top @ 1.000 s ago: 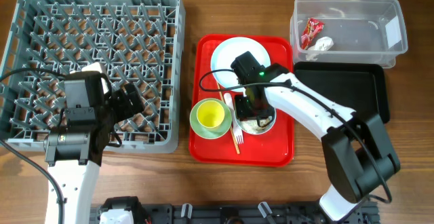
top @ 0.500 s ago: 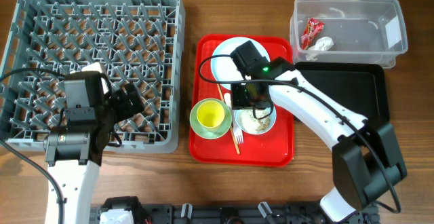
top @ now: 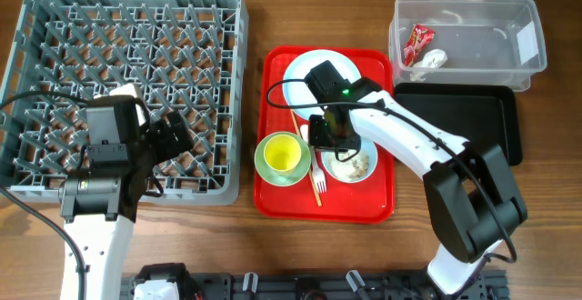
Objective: Sort waste into correct bins and load items into the dishwasher rack
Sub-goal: 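Grasp the rim of the blue rice bowl with the right gripper, then tip the blue bowl over the black tray to dump the rice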
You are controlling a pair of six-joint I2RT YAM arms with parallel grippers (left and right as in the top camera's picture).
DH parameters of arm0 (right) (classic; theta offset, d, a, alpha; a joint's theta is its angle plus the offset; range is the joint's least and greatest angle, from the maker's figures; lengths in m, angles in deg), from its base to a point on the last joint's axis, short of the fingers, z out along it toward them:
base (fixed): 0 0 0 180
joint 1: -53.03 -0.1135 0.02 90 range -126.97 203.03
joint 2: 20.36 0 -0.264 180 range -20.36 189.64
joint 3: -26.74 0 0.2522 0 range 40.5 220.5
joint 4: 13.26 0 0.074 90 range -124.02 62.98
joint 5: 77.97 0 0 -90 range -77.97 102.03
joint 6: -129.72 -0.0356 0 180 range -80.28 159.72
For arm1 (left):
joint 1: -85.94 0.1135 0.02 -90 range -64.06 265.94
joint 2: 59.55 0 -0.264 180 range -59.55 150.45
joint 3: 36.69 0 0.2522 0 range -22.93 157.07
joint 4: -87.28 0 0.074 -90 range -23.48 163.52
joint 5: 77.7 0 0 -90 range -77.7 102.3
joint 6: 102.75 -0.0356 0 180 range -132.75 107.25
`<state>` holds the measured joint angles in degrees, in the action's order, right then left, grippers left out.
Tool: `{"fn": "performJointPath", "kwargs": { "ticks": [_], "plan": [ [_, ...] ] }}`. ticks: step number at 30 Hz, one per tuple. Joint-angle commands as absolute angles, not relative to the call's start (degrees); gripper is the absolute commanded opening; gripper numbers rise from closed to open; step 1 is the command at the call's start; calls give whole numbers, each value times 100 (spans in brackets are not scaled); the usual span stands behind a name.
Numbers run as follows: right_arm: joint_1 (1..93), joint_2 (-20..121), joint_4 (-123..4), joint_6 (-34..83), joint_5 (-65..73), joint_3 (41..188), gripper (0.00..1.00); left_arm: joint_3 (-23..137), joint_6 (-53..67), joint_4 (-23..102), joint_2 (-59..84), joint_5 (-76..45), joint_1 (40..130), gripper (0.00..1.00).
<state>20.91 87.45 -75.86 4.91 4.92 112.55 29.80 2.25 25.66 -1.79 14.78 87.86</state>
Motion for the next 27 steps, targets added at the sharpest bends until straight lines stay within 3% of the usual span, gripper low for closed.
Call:
{"fn": "performJointPath", "kwargs": {
  "ticks": [1,15,27],
  "plan": [
    [2074,8841,-7617,533,640,11314,6,3070,273,2564,-168,1428,8755,100],
    [2264,8223,-8425,1187,1372,11948,4,3070,273,2564,-168,1428,8755,100],
    [3816,7071,-8183,2028,931,11963,4,3070,273,2564,-168,1428,8755,100]
  ]
}}
